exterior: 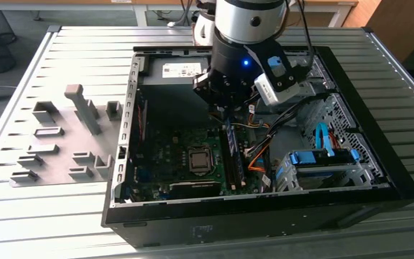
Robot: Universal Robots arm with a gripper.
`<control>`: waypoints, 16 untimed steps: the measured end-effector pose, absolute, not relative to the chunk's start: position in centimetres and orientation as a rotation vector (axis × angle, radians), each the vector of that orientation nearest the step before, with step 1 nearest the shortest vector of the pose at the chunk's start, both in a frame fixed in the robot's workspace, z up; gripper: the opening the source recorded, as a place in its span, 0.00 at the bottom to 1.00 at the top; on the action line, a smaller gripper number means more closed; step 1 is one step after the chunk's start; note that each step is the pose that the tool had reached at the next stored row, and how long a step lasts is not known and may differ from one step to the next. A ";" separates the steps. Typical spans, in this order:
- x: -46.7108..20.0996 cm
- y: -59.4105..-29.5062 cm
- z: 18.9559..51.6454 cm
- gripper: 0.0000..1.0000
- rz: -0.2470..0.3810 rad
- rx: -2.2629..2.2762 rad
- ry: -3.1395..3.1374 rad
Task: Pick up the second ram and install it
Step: 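Insert the second ram into the second slot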
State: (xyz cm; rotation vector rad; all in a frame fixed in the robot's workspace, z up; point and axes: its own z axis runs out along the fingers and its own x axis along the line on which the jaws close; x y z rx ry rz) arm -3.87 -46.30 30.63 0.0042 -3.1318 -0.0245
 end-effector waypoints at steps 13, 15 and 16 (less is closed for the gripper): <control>-3.5 -46.3 30.5 0.14 -0.025 -0.003 -3.130; -3.4 -46.3 30.3 0.14 -0.025 -0.011 -3.130; -3.3 -46.3 30.3 0.14 -0.024 -0.020 -3.130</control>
